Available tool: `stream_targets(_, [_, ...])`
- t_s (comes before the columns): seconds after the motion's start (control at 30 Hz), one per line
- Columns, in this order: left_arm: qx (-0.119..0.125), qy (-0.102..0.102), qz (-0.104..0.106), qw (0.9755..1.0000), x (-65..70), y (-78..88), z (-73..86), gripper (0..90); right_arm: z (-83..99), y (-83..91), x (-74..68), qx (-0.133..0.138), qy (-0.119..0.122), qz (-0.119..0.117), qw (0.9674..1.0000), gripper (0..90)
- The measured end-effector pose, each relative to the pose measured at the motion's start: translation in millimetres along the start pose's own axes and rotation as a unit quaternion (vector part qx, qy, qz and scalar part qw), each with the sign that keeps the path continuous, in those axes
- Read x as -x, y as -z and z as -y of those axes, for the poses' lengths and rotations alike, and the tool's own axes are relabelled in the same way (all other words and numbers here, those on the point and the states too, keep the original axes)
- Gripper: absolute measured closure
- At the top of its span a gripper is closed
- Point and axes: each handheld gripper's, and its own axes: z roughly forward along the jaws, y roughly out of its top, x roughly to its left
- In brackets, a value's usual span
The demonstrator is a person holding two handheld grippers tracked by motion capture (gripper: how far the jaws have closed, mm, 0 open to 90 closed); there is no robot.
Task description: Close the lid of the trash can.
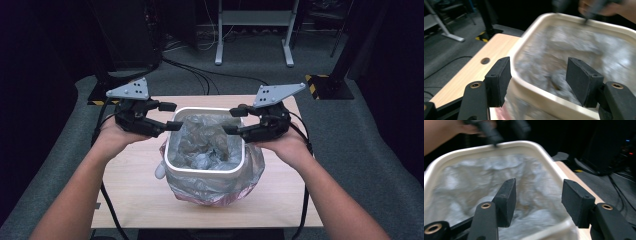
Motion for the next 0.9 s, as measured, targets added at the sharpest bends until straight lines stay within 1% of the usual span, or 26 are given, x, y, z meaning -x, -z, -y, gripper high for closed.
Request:
stream_targets(0.07, [-0.009,0.003,-0.009,0.9999,-5.0,-5.0,-0.5,36.2,1.6,-1.3,-6.2,-0.005,0.007,-0.015,0.9999,44.5])
stream_targets(0.17, [-0.02,0.009,-0.013,0.9997,-10.3,-11.5,-0.1,36.3,4.9,-2.7,-12.9,-0.012,0.011,-0.034,0.9993,44.4])
stream_targets(0.27, [-0.029,0.012,-0.021,0.9993,-14.3,-16.8,0.8,37.0,8.3,-3.7,-17.8,-0.017,0.015,-0.042,0.9989,44.1])
stream_targets(0.4, [-0.019,0.031,-0.023,0.9991,-21.1,-18.5,2.1,36.6,11.7,-3.7,-20.0,-0.018,0.015,-0.044,0.9988,43.8])
stream_targets(0.47, [-0.014,0.038,-0.019,0.999,-24.3,-18.8,3.4,35.6,14.0,-3.7,-20.1,-0.019,0.015,-0.045,0.9987,43.4])
stream_targets(0.63, [-0.002,0.056,-0.009,0.9984,-31.0,-20.6,9.4,34.6,16.9,-2.0,-21.0,-0.008,0.016,-0.047,0.9988,43.8])
stream_targets(0.83, [0.005,0.065,-0.006,0.9979,-31.9,-22.4,14.2,34.5,18.2,-1.5,-22.3,-0.008,0.018,-0.048,0.9987,44.0])
stream_targets(0.9, [0.003,0.065,-0.008,0.9978,-32.0,-23.2,16.1,34.6,18.9,-1.4,-22.9,-0.007,0.019,-0.048,0.9987,44.2])
